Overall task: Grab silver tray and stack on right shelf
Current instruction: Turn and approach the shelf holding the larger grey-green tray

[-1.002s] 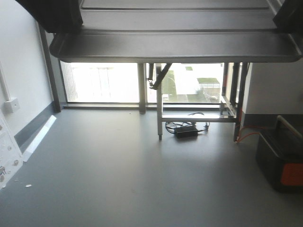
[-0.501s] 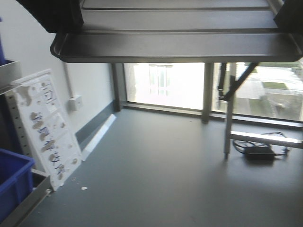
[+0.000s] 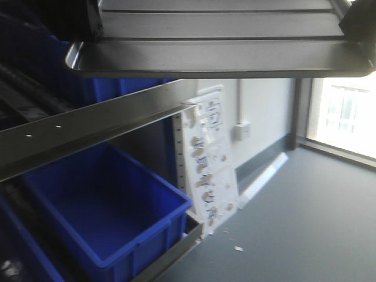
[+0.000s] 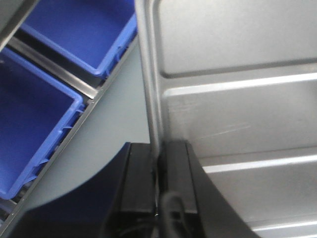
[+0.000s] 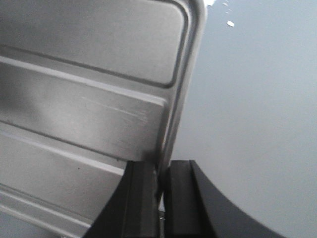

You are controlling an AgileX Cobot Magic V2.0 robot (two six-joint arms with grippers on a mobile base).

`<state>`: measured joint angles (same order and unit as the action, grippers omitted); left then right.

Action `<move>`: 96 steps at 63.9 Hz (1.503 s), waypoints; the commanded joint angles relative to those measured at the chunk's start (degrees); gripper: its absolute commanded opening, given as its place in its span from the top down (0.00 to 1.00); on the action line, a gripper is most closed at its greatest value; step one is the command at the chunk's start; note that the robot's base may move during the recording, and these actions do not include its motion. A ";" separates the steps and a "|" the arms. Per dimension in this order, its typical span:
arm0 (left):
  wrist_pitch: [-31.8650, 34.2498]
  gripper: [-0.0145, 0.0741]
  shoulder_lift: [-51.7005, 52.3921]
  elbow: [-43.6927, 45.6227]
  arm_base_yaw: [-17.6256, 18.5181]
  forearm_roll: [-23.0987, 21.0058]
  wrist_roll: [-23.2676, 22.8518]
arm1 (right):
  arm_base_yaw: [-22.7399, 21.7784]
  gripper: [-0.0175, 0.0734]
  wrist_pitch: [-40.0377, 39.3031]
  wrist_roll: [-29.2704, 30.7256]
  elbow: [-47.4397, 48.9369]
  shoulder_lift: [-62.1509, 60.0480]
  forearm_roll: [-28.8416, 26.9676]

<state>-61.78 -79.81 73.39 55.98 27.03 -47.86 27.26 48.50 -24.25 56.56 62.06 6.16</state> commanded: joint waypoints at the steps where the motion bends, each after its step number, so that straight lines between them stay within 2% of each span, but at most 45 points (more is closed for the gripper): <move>1: -2.91 0.94 1.95 1.27 0.33 3.97 2.13 | -0.25 0.74 -2.75 1.43 1.72 -1.30 3.99; 96: -2.91 0.94 1.95 1.27 0.33 3.97 2.13 | -0.25 0.74 -2.80 1.43 1.72 -1.30 3.99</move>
<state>-62.00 -79.81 73.39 55.98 27.03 -47.86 27.26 48.31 -24.25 56.56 62.06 6.16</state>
